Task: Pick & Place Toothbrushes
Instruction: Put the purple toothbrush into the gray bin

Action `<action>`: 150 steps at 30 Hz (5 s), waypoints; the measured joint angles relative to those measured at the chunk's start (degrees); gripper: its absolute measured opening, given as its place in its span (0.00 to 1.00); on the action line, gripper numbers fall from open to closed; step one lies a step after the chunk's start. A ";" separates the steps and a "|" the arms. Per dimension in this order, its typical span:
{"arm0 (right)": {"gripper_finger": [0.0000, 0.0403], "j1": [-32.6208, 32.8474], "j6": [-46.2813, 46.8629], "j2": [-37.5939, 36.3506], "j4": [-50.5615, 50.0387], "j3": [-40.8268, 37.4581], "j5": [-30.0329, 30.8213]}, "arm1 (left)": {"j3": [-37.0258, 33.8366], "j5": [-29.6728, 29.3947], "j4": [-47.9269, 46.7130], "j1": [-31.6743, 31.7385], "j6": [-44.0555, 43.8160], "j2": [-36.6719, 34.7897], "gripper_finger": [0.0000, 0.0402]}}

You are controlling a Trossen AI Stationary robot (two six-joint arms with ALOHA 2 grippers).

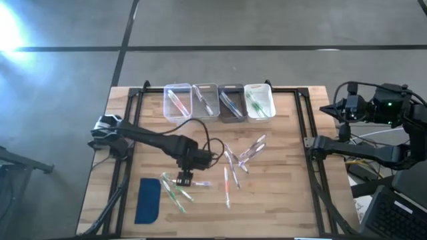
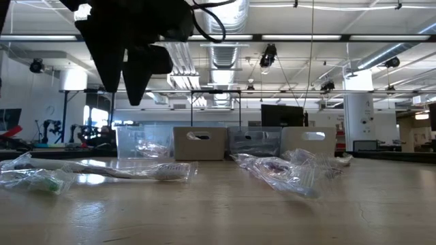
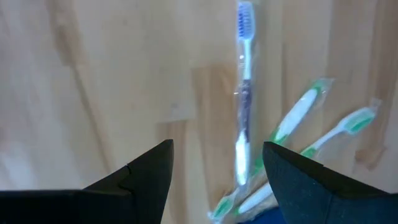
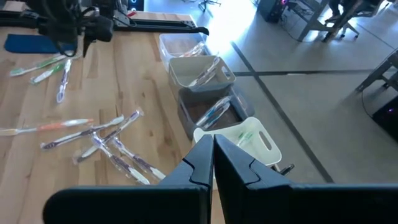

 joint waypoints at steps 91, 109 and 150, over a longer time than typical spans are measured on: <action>0.02 0.01 0.03 0.00 0.00 0.00 0.07 | -6.96 -22.38 56.89 7.56 -10.81 -16.52 0.06; 0.02 0.00 0.00 0.00 0.00 0.00 0.07 | 3.60 -26.79 75.97 23.83 -21.39 -14.62 0.06; 0.02 0.00 -0.10 0.00 0.00 0.00 0.07 | 7.71 -55.73 30.45 28.53 -78.20 0.40 0.06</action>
